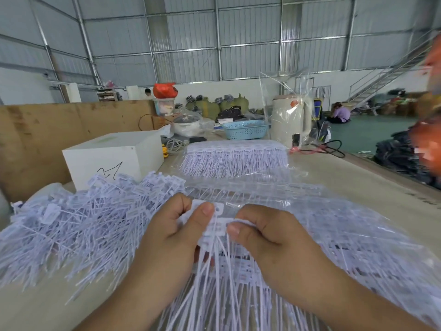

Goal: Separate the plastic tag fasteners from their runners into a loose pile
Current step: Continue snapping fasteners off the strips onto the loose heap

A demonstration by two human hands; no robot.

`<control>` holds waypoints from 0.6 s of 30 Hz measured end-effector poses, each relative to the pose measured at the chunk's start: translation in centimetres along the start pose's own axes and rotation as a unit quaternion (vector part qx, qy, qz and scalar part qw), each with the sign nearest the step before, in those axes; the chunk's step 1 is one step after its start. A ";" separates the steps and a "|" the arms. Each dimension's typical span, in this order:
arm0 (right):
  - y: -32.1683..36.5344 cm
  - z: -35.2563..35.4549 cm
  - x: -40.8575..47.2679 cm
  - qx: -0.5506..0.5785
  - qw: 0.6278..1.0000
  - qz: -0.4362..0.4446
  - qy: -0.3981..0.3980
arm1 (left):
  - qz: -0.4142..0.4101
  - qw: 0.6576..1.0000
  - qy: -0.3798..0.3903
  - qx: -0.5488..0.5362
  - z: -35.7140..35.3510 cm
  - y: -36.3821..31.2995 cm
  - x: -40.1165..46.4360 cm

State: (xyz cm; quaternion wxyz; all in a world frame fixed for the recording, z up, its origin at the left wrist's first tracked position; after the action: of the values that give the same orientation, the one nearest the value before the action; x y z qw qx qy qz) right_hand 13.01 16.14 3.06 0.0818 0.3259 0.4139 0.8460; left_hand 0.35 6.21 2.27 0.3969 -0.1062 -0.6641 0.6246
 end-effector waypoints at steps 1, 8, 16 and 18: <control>0.0 0.3 0.1 0.044 0.997 -0.011 -0.056 | -0.010 1.000 -0.023 0.007 0.0 0.1 -0.2; -0.4 1.1 0.1 0.170 0.983 -0.005 -0.064 | 0.012 1.000 -0.021 -0.013 -1.1 0.9 -0.4; -1.1 -2.1 0.0 0.199 0.979 -0.040 -0.006 | -0.010 1.000 0.017 -0.016 -0.6 0.6 0.2; -1.4 -2.5 -0.1 0.237 0.970 -0.055 0.020 | 0.012 0.999 0.029 -0.026 -0.8 0.7 0.3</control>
State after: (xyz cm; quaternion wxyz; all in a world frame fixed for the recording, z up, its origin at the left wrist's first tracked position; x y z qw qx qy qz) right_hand 11.32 15.39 0.85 0.0404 0.2955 0.6218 0.7241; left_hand 0.45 7.10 1.64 0.4055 -0.1421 -0.6669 0.6088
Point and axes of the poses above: each hand's wrist, its own x-axis towards the middle knuckle, its own z-axis out of the back of the hand, y = z × x, the point moved 4 cm from there along x, towards the middle knuckle, and after that the axes turned 4 degrees about z, right-handed, at the moved point
